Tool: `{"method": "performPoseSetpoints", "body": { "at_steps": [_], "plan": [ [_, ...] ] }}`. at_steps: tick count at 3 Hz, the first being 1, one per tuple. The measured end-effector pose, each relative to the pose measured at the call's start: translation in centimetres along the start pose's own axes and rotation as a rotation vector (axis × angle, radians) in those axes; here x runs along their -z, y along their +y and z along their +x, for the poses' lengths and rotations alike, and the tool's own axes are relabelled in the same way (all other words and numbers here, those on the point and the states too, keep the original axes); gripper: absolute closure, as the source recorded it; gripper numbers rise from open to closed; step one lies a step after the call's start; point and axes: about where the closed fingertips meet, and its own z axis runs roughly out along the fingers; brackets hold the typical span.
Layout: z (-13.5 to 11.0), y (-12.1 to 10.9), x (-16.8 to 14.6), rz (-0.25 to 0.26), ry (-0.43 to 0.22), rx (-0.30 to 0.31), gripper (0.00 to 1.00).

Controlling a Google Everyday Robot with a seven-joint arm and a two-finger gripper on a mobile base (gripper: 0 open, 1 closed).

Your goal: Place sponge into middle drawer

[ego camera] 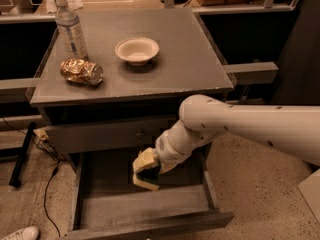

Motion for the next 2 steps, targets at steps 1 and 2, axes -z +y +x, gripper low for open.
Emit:
{"method": "performPoseSetpoints", "body": {
  "at_steps": [1, 2],
  "plan": [
    [-0.43, 0.92, -6.08, 0.032, 0.036, -0.073, 1.00],
    [-0.49, 1.06, -6.24, 0.031, 0.035, -0.077, 1.00]
  ]
}}
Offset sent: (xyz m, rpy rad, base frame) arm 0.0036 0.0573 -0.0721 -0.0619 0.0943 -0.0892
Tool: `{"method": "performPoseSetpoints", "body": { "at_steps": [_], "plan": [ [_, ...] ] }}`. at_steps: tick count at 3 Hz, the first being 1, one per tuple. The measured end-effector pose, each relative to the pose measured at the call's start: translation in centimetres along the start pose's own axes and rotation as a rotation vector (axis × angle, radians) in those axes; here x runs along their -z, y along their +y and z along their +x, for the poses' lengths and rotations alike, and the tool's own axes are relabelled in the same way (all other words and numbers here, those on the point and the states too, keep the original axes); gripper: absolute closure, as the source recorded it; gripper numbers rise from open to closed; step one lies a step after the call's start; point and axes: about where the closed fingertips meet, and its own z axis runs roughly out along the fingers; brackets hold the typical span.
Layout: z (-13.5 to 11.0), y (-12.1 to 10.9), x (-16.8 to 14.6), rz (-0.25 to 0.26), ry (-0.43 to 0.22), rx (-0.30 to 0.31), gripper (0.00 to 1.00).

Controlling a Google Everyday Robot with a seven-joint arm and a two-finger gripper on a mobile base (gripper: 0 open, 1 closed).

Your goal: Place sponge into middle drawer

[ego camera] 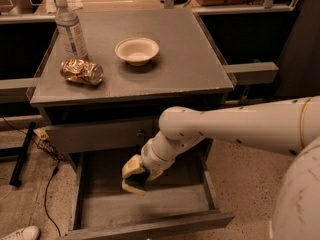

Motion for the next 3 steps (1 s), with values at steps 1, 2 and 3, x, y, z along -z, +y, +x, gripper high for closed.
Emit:
{"method": "performPoseSetpoints", "body": {
  "at_steps": [1, 2, 3],
  "plan": [
    [0.2, -0.5, -2.0, -0.027, 0.030, -0.044, 1.00],
    [-0.4, -2.4, -7.3, -0.049, 0.066, -0.134, 1.00],
    [-0.4, -2.4, -7.3, -0.049, 0.066, -0.135, 1.00]
  ]
}}
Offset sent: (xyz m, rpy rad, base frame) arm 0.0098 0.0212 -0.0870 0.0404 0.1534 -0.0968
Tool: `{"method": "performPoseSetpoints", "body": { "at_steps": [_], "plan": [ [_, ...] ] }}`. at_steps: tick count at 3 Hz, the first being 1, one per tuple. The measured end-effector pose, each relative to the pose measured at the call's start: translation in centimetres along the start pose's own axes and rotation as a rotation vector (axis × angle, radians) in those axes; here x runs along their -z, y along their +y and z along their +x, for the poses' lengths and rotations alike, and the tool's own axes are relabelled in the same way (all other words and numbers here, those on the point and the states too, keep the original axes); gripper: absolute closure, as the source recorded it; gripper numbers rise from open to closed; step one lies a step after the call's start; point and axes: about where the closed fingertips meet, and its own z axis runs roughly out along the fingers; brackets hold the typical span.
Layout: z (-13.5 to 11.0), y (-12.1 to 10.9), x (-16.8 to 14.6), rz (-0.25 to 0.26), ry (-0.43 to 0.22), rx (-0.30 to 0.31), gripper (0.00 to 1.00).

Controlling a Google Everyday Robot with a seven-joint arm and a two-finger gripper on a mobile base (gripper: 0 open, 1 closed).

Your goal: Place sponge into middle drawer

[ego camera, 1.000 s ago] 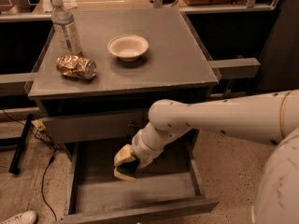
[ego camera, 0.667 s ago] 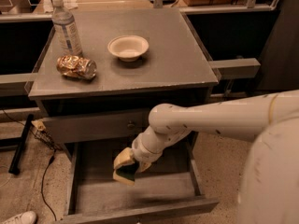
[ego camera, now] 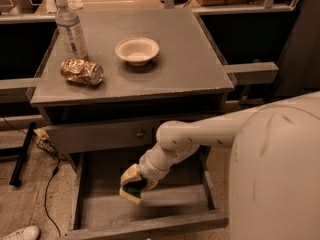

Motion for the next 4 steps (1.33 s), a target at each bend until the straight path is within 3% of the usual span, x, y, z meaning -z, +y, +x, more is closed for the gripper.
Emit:
{"method": "performPoseSetpoints", "body": {
  "at_steps": [2, 3, 4],
  "plan": [
    [-0.4, -1.6, -3.9, -0.073, 0.022, -0.124, 1.00],
    [0.4, -3.8, -4.9, -0.068, 0.014, -0.191, 1.00],
    [0.4, -3.8, -4.9, -0.068, 0.014, -0.191, 1.00]
  ]
}}
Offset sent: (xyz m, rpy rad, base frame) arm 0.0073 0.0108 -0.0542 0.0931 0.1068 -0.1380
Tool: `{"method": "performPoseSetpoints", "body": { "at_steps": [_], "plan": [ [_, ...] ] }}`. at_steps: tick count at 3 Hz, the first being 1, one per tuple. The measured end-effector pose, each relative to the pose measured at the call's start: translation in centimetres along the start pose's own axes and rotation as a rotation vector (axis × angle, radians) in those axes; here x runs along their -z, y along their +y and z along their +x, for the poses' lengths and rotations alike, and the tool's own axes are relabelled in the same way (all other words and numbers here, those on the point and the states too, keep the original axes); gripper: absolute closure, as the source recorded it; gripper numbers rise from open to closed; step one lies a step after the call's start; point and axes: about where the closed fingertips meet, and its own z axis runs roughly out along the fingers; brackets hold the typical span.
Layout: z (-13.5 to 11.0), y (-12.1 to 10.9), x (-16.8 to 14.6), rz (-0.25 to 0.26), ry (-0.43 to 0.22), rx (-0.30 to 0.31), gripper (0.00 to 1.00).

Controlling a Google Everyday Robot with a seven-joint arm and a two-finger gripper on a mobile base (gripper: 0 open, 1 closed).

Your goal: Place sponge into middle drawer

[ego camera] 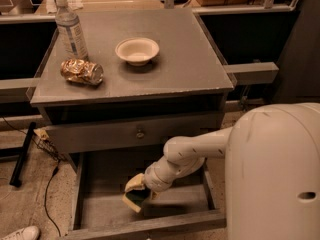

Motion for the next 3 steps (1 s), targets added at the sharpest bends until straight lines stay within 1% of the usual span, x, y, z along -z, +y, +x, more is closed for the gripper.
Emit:
{"method": "performPoseSetpoints", "body": {
  "at_steps": [2, 3],
  "plan": [
    [-0.4, -0.2, -3.7, 0.020, -0.013, -0.133, 1.00],
    [-0.4, -0.2, -4.9, 0.021, -0.015, -0.165, 1.00]
  ]
}}
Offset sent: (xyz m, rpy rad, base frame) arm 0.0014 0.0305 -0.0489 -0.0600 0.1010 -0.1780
